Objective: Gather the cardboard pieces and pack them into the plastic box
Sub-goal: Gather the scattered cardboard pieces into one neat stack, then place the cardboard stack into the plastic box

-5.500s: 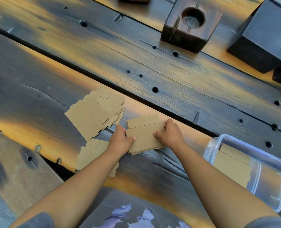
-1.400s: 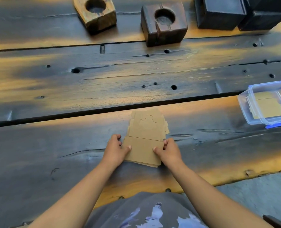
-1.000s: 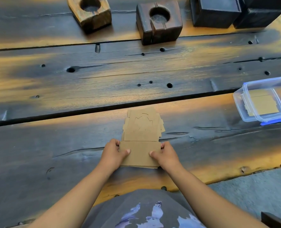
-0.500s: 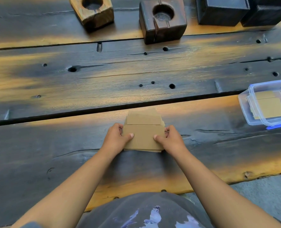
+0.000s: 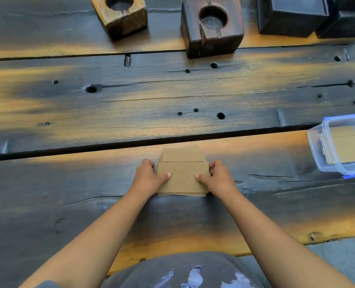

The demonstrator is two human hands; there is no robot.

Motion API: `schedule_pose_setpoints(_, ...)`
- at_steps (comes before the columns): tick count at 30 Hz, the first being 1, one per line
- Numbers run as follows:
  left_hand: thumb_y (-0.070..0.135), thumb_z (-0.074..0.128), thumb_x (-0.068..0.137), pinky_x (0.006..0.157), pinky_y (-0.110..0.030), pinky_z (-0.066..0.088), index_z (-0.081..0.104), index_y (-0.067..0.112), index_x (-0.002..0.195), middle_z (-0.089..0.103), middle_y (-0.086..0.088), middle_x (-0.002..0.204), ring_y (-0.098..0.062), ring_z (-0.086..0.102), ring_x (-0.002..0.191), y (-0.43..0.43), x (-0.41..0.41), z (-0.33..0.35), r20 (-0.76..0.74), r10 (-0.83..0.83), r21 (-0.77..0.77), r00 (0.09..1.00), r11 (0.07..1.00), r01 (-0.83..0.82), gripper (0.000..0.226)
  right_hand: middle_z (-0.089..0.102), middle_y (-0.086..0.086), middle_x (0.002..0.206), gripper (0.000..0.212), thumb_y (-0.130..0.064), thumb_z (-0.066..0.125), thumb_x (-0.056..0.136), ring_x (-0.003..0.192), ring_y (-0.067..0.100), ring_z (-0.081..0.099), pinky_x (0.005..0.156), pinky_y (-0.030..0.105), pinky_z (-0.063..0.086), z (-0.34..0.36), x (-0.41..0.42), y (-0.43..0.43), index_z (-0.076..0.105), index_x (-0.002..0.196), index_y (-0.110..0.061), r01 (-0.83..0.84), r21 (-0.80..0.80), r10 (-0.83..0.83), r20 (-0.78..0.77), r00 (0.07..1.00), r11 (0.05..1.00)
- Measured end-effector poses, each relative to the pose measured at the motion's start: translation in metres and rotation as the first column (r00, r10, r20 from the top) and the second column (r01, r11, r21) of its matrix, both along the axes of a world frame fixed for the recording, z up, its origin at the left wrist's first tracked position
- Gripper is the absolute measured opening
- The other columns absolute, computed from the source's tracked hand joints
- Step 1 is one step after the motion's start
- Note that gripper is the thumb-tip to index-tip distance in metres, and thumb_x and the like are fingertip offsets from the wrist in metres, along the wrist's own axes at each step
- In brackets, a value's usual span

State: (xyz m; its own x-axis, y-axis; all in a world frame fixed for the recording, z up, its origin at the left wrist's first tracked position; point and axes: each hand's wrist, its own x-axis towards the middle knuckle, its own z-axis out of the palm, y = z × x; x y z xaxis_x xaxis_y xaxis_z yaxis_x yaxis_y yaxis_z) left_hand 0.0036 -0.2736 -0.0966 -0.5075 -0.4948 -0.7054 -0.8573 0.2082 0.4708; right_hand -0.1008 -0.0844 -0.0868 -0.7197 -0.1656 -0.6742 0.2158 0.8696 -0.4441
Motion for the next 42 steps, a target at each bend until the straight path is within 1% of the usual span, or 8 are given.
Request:
schedule_pose_setpoints(5, 0.049, 0.076, 0.072, 0.084, -0.036, 0.046, 0.040, 0.016, 0.131, 0.054, -0.007, 0.120, -0.025, 0.055, 0.109, -0.003, -0.004, 0.000, 0.012, 0.050, -0.023, 0.999, 0.998, -0.050, 0.077, 0.056, 0.009, 0.126, 0.066, -0.042, 0.077, 0.073, 0.111, 0.027, 0.058, 0.095, 0.047, 0.052, 0.003, -0.014, -0.008, 0.047, 0.125, -0.015, 0.029, -0.029, -0.028, 0.023, 0.999, 0.999)
schedule_pose_setpoints(11, 0.041, 0.079, 0.072, 0.060, -0.031, 0.048, 0.042, 0.020, 0.106, 0.056, 0.003, 0.095, -0.014, 0.056, 0.082, 0.006, -0.019, 0.006, 0.060, 0.208, 0.174, 0.976, 0.961, -0.215, 0.054, 0.059, 0.004, 0.113, 0.060, -0.044, 0.080, 0.069, 0.099, 0.024, 0.060, 0.083, 0.039, 0.055, 0.004, -0.023, -0.016, 0.045, 0.110, -0.019, 0.063, -0.016, -0.061, 0.119, 0.991, 0.998)
schedule_pose_setpoints(16, 0.028, 0.080, 0.075, 0.078, -0.043, 0.059, 0.057, 0.009, 0.111, 0.069, -0.011, 0.105, -0.026, 0.067, 0.095, 0.010, -0.023, 0.008, 0.098, 0.223, 0.276, 0.970, 0.930, -0.242, 0.046, 0.066, 0.007, 0.113, 0.063, -0.039, 0.083, 0.068, 0.100, 0.026, 0.066, 0.088, 0.045, 0.058, 0.002, -0.022, -0.009, 0.054, 0.117, -0.012, 0.158, -0.052, -0.141, 0.241, 0.960, 0.986)
schedule_pose_setpoints(20, 0.023, 0.082, 0.075, 0.057, -0.031, 0.054, 0.056, 0.008, 0.104, 0.072, -0.014, 0.105, -0.022, 0.070, 0.088, 0.014, -0.011, 0.015, 0.101, 0.293, 0.417, 0.951, 0.855, -0.308, 0.041, 0.070, 0.009, 0.109, 0.059, -0.035, 0.085, 0.069, 0.091, 0.021, 0.068, 0.072, 0.032, 0.057, 0.010, -0.013, 0.001, 0.059, 0.115, -0.009, 0.227, -0.098, -0.189, 0.299, 0.935, 0.969)
schedule_pose_setpoints(23, 0.025, 0.083, 0.074, 0.058, -0.031, 0.054, 0.049, 0.013, 0.097, 0.072, -0.012, 0.104, -0.020, 0.070, 0.086, 0.021, 0.004, 0.022, 0.082, 0.308, 0.461, 0.948, 0.831, -0.310, 0.043, 0.069, 0.007, 0.105, 0.050, -0.034, 0.085, 0.070, 0.084, 0.016, 0.066, 0.061, 0.028, 0.051, 0.022, -0.002, 0.014, 0.058, 0.107, -0.012, 0.249, -0.133, -0.202, 0.293, 0.935, 0.959)
schedule_pose_setpoints(27, 0.027, 0.084, 0.072, 0.077, -0.041, 0.060, 0.047, 0.016, 0.098, 0.070, -0.008, 0.099, -0.021, 0.069, 0.088, 0.038, 0.018, 0.032, 0.028, 0.325, 0.466, 0.945, 0.833, -0.300, 0.046, 0.066, 0.009, 0.111, 0.057, -0.033, 0.085, 0.070, 0.098, 0.025, 0.066, 0.081, 0.040, 0.056, 0.040, 0.013, 0.031, 0.055, 0.113, -0.010, 0.279, -0.143, -0.241, 0.238, 0.941, 0.950)
schedule_pose_setpoints(29, 0.028, 0.083, 0.073, 0.066, -0.035, 0.059, 0.046, 0.016, 0.099, 0.067, -0.007, 0.098, -0.019, 0.068, 0.084, 0.050, 0.019, 0.039, -0.014, 0.317, 0.480, 0.948, 0.834, -0.272, 0.047, 0.065, 0.011, 0.114, 0.056, -0.031, 0.084, 0.071, 0.102, 0.028, 0.065, 0.091, 0.045, 0.055, 0.050, 0.018, 0.043, 0.055, 0.113, -0.009, 0.285, -0.162, -0.251, 0.205, 0.946, 0.945)
schedule_pose_setpoints(42, 0.024, 0.081, 0.075, 0.054, -0.028, 0.043, 0.046, 0.018, 0.094, 0.053, -0.002, 0.083, -0.014, 0.057, 0.069, 0.177, -0.020, 0.086, -0.292, 0.181, 0.311, 0.939, 0.947, -0.086, 0.040, 0.072, 0.008, 0.108, 0.031, -0.016, 0.068, 0.086, 0.095, 0.020, 0.069, 0.083, 0.032, 0.055, 0.091, 0.000, 0.181, 0.060, 0.115, -0.008, 0.414, -0.399, -0.325, 0.273, 0.905, 0.818)
